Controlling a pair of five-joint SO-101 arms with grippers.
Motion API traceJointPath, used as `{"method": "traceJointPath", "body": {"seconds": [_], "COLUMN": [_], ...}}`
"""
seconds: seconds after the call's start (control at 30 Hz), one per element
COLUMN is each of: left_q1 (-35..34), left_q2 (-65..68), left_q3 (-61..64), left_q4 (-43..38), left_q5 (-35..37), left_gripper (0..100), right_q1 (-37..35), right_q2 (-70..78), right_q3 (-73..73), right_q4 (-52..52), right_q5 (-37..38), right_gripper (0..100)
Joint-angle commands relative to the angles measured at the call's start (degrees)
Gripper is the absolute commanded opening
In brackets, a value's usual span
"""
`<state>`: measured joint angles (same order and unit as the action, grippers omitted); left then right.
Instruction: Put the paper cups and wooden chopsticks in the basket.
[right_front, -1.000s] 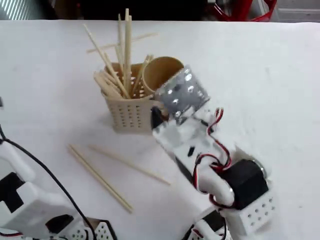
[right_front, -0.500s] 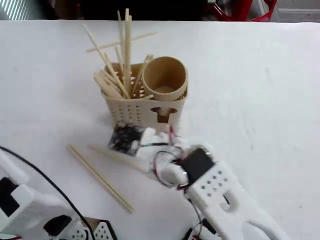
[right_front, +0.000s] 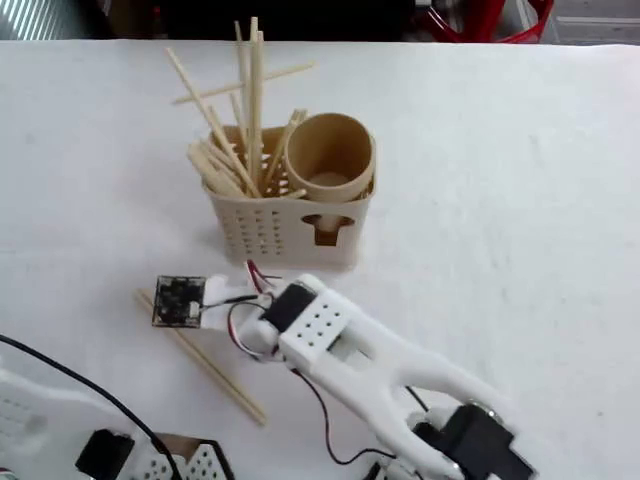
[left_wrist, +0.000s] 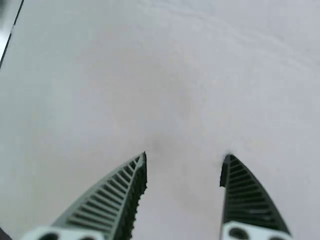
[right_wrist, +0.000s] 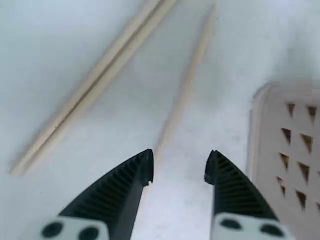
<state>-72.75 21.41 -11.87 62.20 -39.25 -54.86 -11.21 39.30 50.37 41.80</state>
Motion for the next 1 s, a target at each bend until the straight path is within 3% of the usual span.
{"method": "traceJointPath", "body": {"seconds": [0.0,0.33,0.47,0.6,0.77,0.97], "left_q1": [-0.22,-0.22,-0.31,-0.22,-0.13,-0.13], "left_q2": [0.48,1.01,1.01,1.01,0.92,0.92], "left_q3": [-3.34,-3.34,-3.34,-3.34,-3.34,-3.34], "left_q4": [-2.02,-2.11,-2.11,-2.11,-2.11,-2.11], "left_q5": [-0.53,-0.44,-0.53,-0.53,-0.53,-0.53], "left_gripper": [24,24,24,24,24,24], "right_q1": [-0.48,0.75,1.54,1.45,1.36,1.36], "right_q2": [3.91,20.70,21.23,21.14,12.70,-9.27], "right_q3": [-1.23,-9.93,-12.13,-12.40,-11.96,-11.96], "right_q4": [-2.07,-1.89,0.75,1.71,6.37,14.11], "right_q5": [2.46,2.29,2.20,-2.55,-4.48,-9.76], "right_gripper": [16.6,16.0,1.6,1.4,1.8,1.8]}}
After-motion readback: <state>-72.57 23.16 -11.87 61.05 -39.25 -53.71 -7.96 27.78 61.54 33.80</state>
